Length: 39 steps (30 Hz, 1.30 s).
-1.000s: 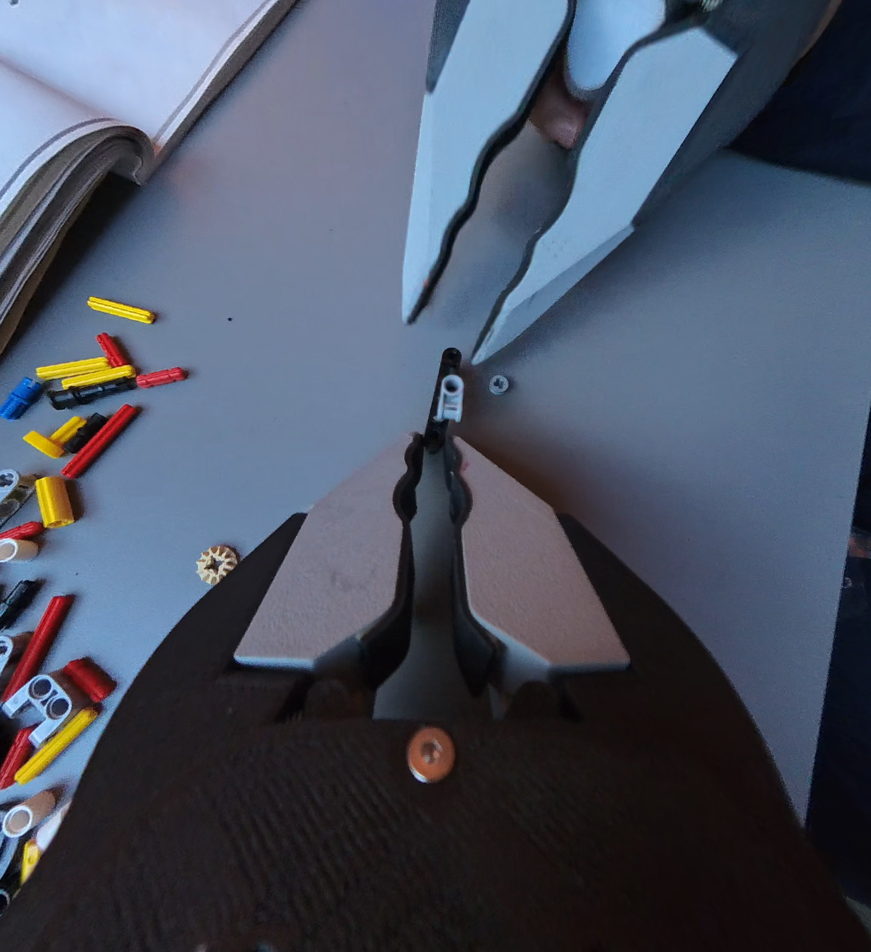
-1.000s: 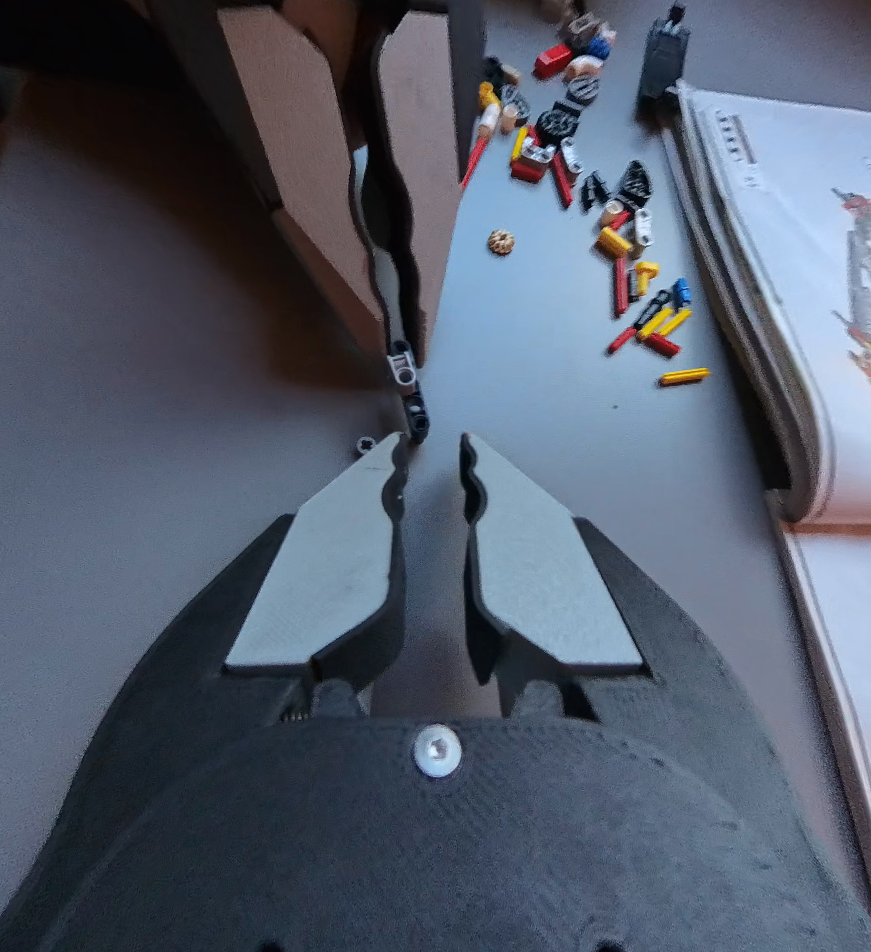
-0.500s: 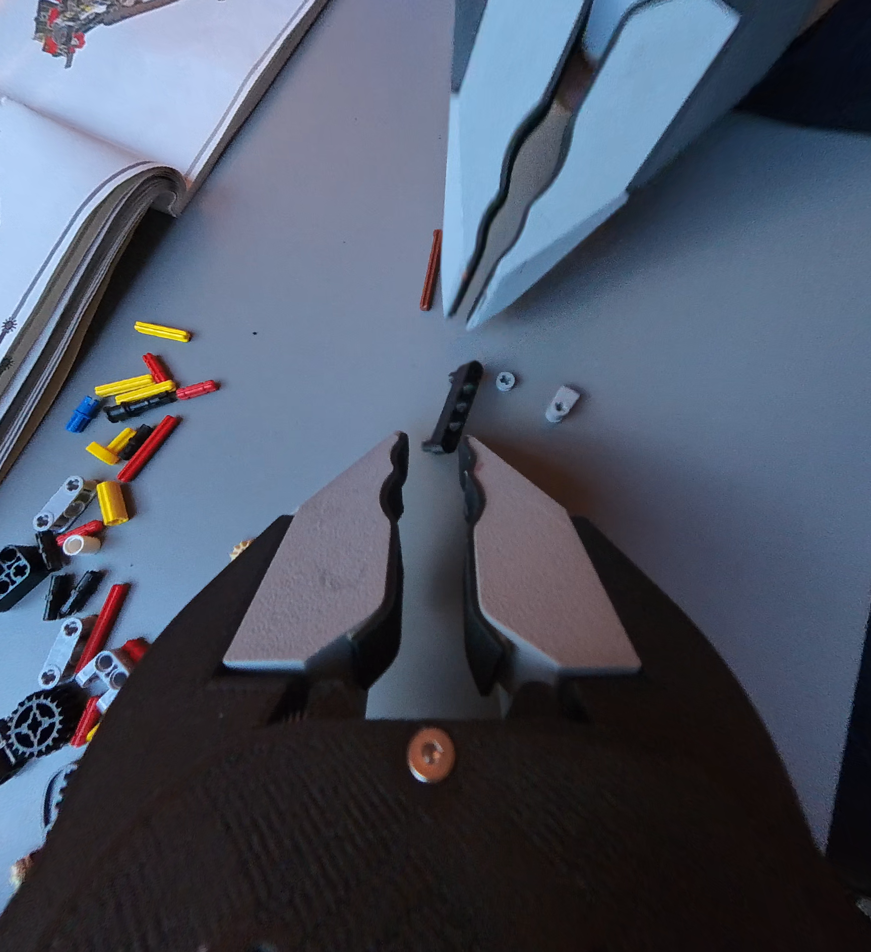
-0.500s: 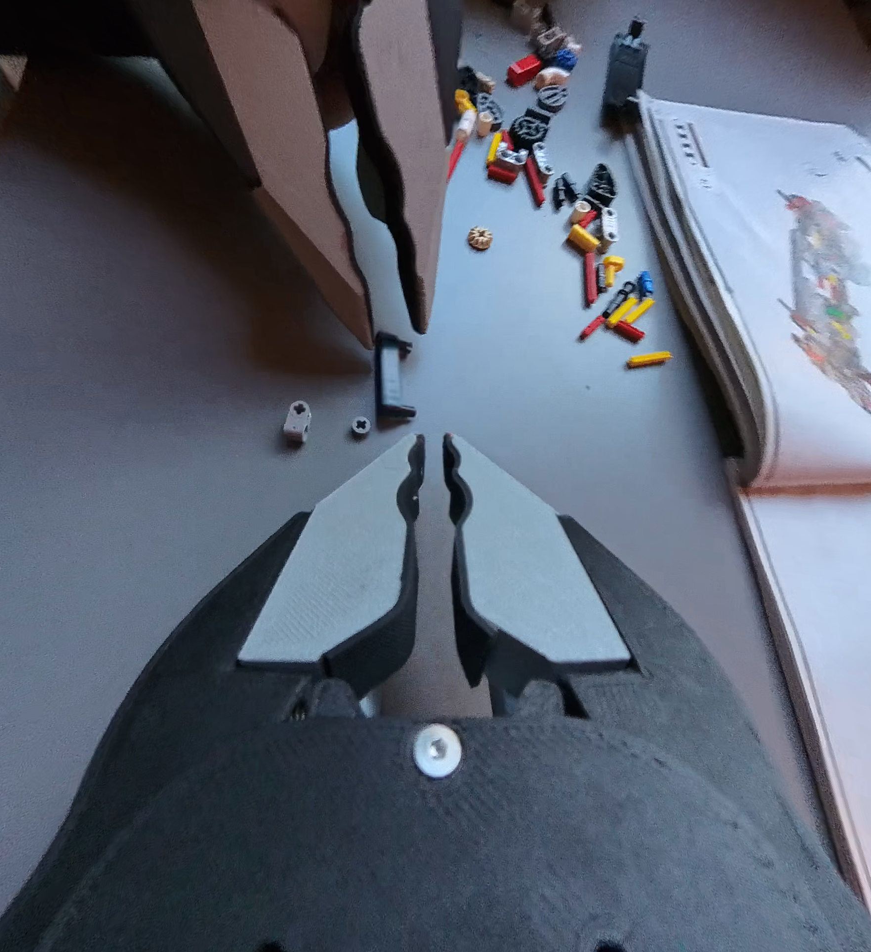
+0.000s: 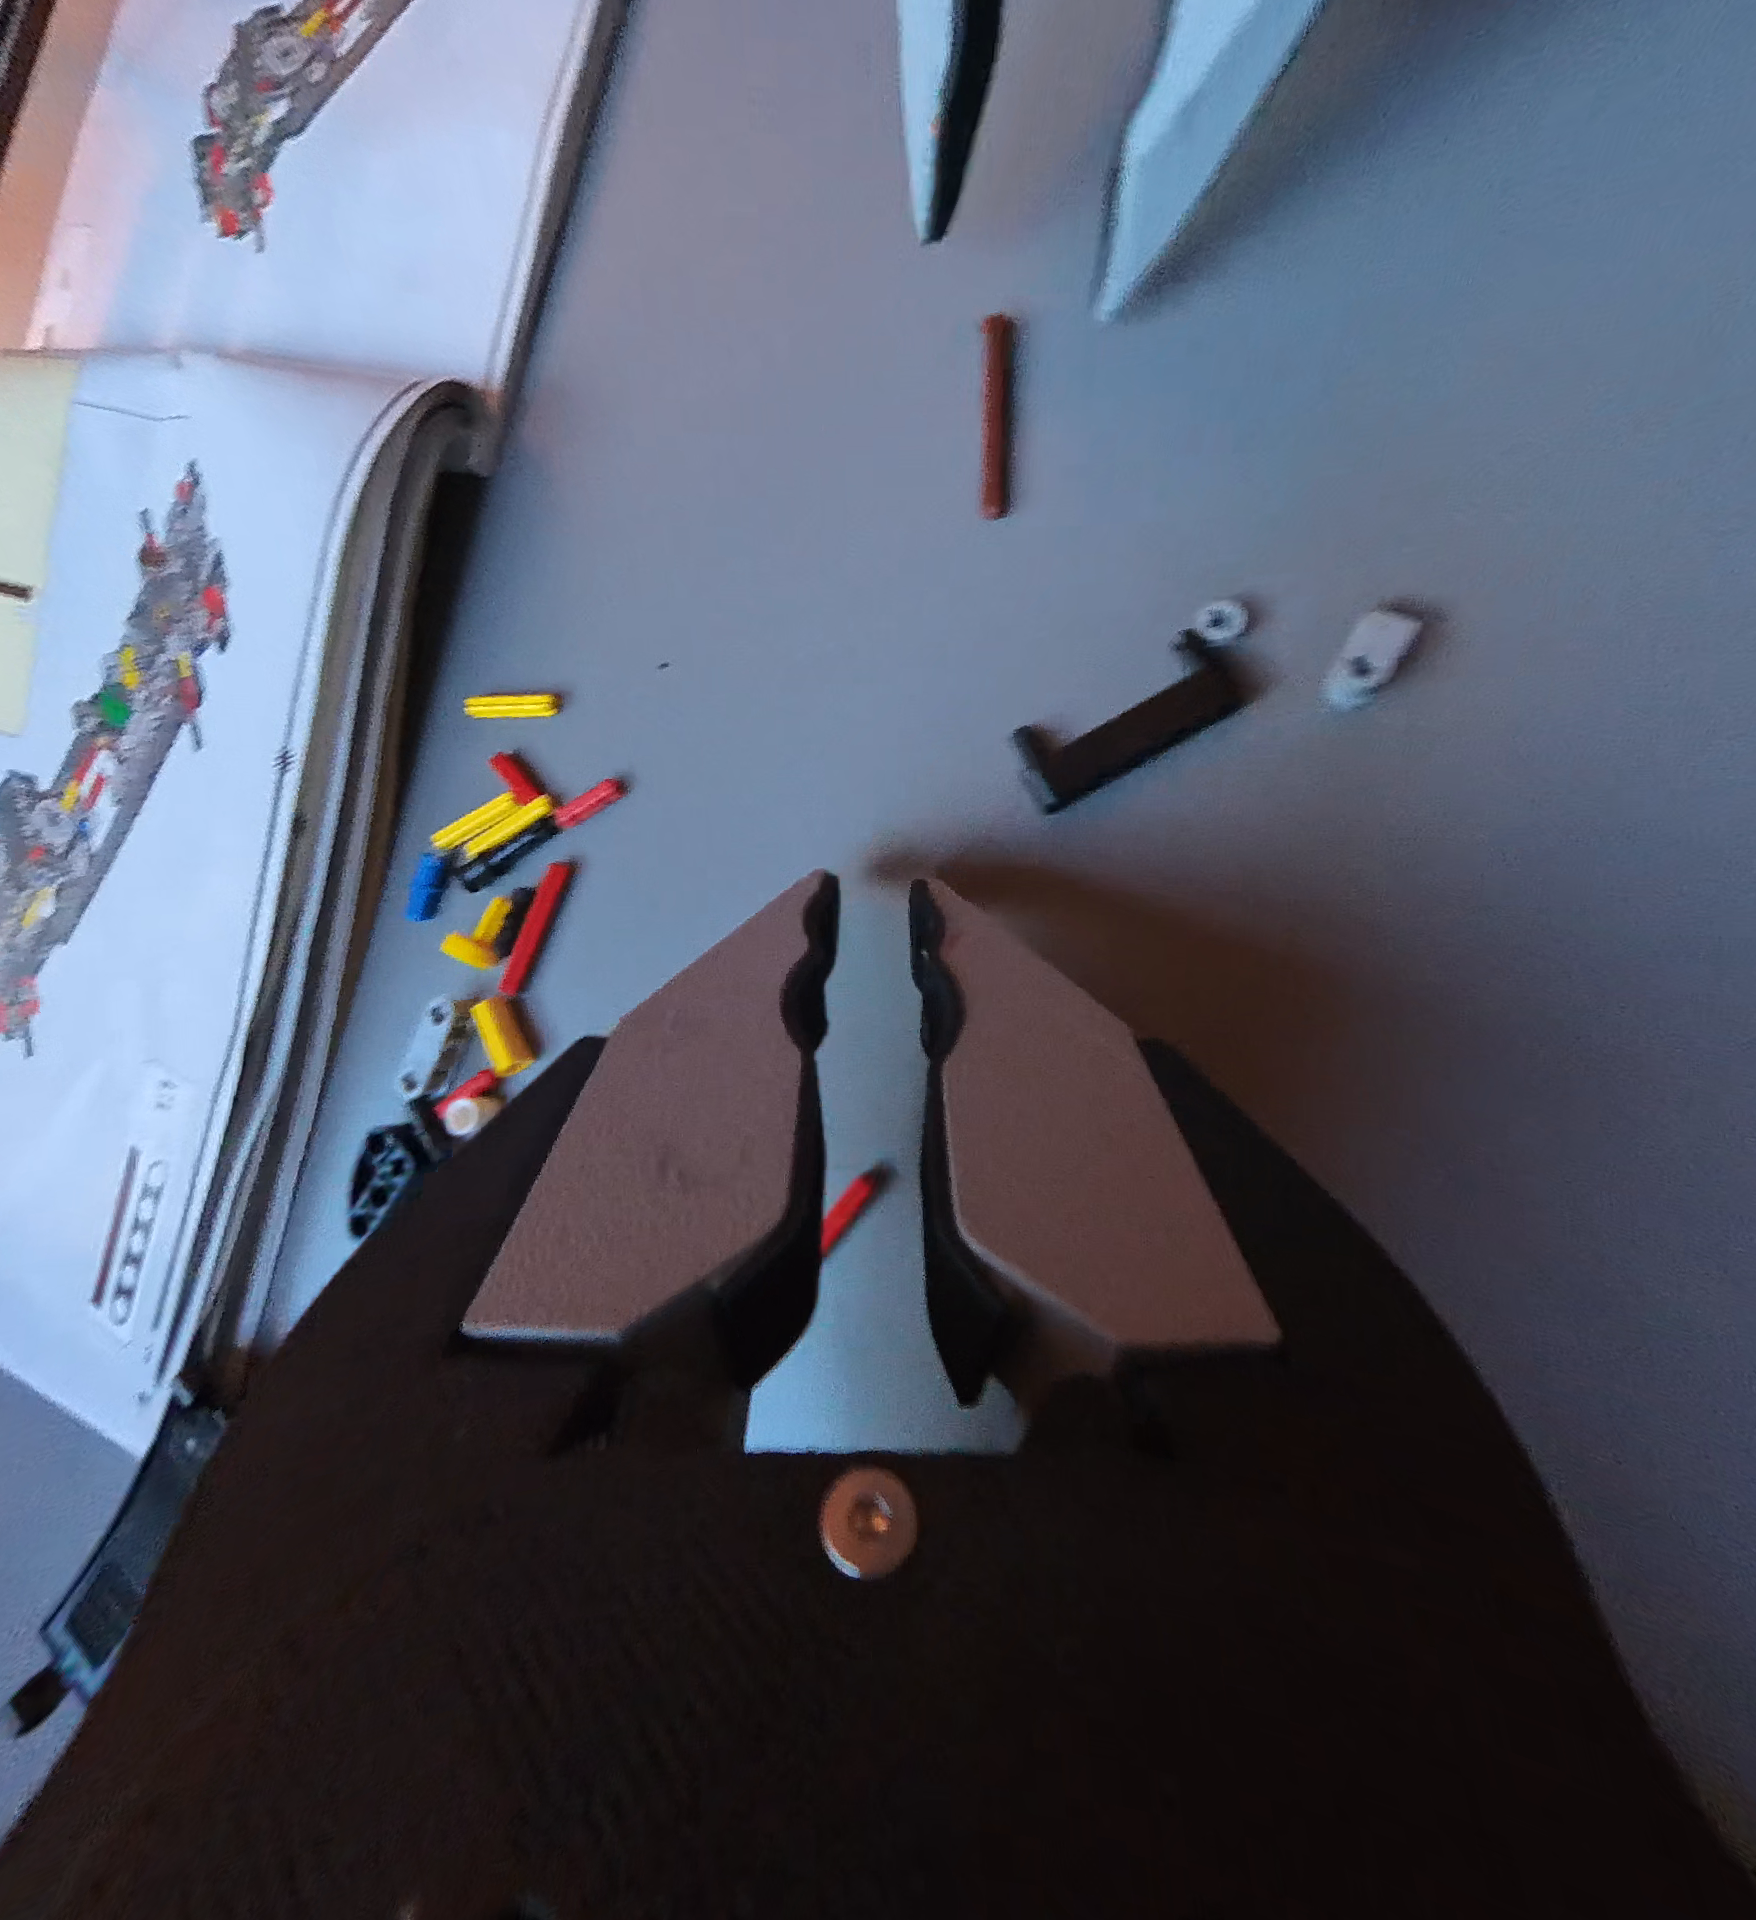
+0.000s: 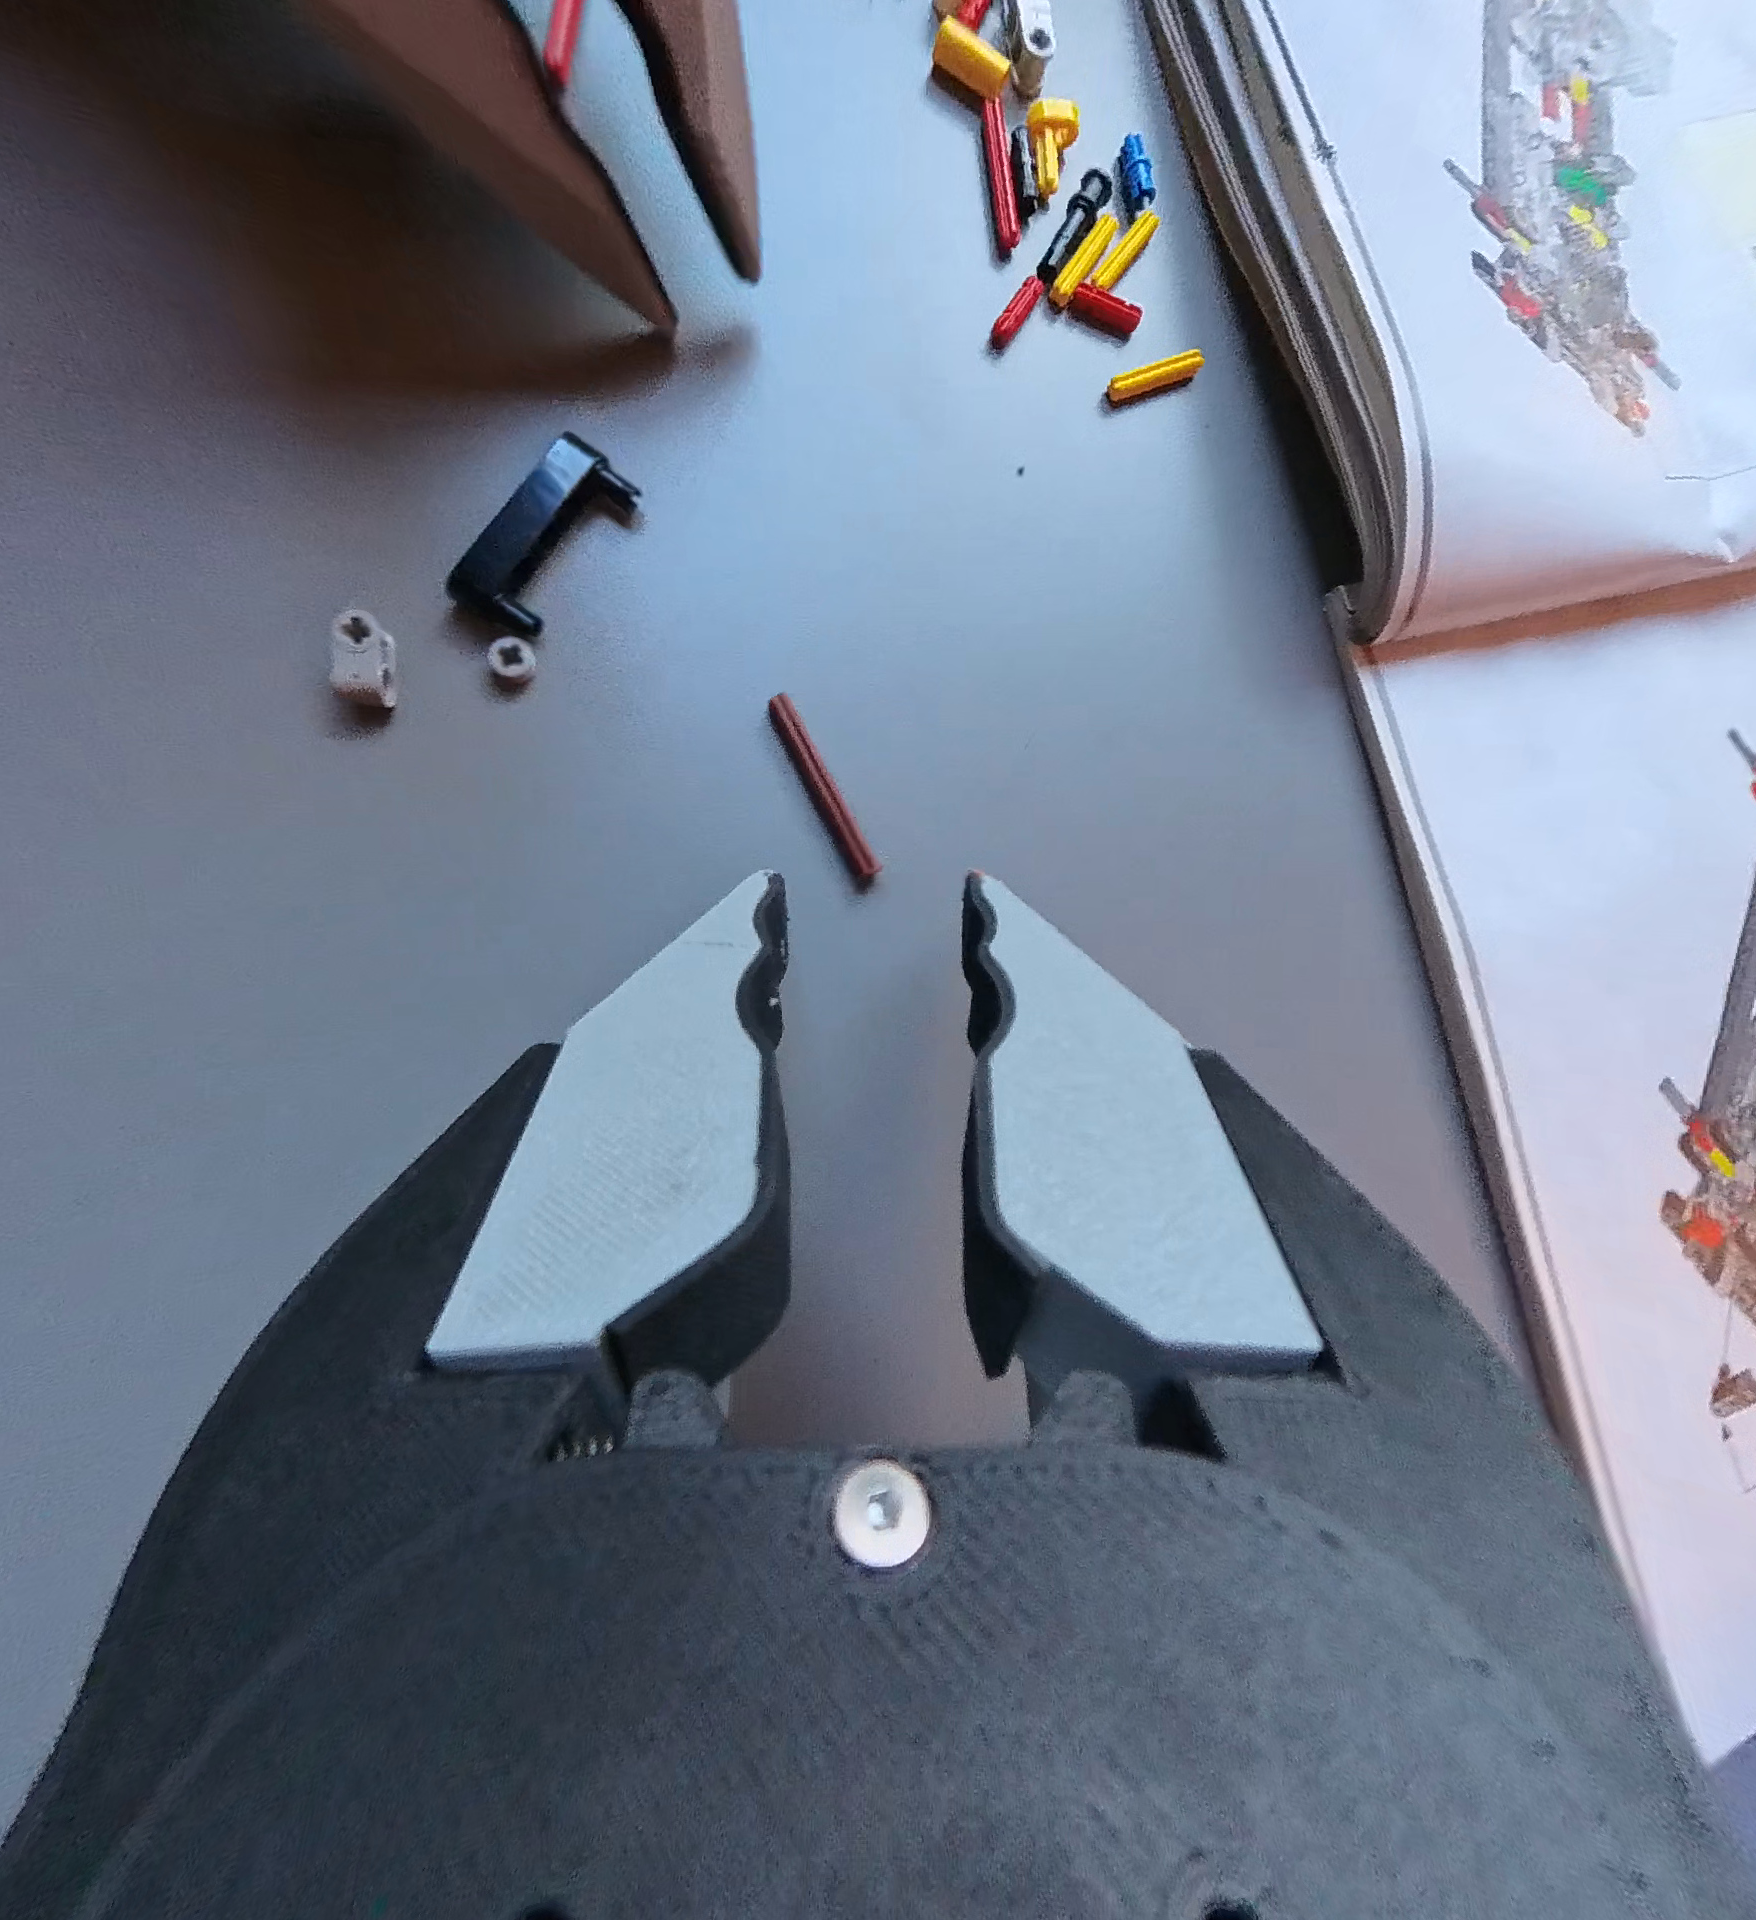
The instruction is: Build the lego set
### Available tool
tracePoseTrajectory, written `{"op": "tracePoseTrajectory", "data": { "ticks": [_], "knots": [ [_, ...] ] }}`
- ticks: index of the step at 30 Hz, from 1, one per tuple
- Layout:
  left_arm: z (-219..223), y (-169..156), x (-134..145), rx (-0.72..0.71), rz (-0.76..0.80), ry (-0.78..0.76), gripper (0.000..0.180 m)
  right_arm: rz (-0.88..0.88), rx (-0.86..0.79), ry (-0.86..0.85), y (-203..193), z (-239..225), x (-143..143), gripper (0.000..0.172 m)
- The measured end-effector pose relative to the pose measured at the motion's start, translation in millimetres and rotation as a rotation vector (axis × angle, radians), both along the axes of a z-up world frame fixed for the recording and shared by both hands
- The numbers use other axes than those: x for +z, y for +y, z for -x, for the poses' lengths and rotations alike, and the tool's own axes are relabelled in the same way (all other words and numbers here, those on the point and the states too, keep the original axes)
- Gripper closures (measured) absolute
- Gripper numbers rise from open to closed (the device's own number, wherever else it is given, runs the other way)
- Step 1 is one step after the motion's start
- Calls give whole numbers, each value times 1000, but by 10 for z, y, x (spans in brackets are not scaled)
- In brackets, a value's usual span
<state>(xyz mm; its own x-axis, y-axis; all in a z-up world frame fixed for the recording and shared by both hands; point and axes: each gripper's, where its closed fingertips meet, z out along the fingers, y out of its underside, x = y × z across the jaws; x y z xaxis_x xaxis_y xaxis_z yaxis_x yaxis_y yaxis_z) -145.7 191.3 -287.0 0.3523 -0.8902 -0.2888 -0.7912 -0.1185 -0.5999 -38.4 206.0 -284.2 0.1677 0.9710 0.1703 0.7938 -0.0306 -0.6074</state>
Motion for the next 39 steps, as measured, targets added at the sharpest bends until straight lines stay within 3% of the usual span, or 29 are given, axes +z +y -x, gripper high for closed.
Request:
{"op": "tracePoseTrajectory", "data": {
  "ticks": [3, 8, 12, 15, 21, 28, 39],
  "knots": [
    [51, 63, 10, 52, 43, -40, 165, 8, 34, -44, 51, 30, -15, 147],
    [-84, -195, 72, 31, 157, -185, 153, 50, 61, -65, 52, 64, -57, 146],
    [-93, -265, -13, 74, 214, -223, 144, 100, 84, -36, -37, 135, -74, 168],
    [-117, -320, 0, 94, 267, -263, 132, 88, 70, -12, -32, 145, -75, 171],
    [-200, -137, -7, 53, 174, -210, 139, 98, 90, 48, -107, 226, -67, 172],
    [-13, 98, -12, 52, 204, -222, 137, 100, 129, 90, -144, 255, -63, 172],
    [-324, -253, 122, -24, 247, -224, 136, 173, 263, 102, -379, 338, -46, 172]
  ]
}}
